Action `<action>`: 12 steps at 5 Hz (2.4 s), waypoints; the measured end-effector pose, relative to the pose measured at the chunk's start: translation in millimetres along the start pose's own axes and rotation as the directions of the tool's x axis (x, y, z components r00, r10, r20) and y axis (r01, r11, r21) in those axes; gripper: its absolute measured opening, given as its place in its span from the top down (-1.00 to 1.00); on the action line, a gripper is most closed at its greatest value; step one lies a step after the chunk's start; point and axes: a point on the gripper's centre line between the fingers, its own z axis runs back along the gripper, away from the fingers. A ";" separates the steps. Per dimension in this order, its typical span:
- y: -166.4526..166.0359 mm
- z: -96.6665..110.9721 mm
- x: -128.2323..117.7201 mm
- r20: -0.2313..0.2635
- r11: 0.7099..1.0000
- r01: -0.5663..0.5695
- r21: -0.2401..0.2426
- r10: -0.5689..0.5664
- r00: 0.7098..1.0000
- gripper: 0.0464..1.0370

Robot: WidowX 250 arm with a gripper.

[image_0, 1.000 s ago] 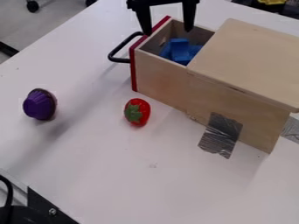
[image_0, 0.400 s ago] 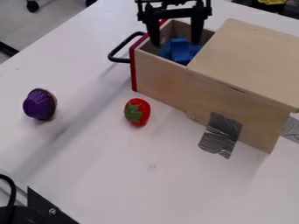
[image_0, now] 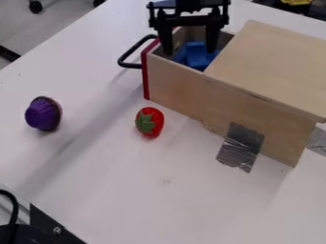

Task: Move thw blue object out of the drawer to the left side of the table

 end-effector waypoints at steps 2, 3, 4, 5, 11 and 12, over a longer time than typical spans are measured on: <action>-3.4 -8.7 5.2 0.001 0.999 0.010 0.032 -0.010 1.000 -0.93; -2.8 -24.9 8.5 -0.030 0.999 0.009 0.049 -0.007 1.000 -0.93; -4.2 -24.2 15.6 -0.030 0.998 0.011 0.056 -0.009 1.000 -0.93; -5.3 -22.6 27.8 -0.019 0.998 0.014 0.058 -0.013 1.000 -0.93; 6.3 -43.9 25.0 -0.069 0.998 -0.031 0.047 0.035 0.997 -0.81; 7.4 -43.1 20.6 -0.060 0.999 -0.046 0.029 0.048 0.997 -0.23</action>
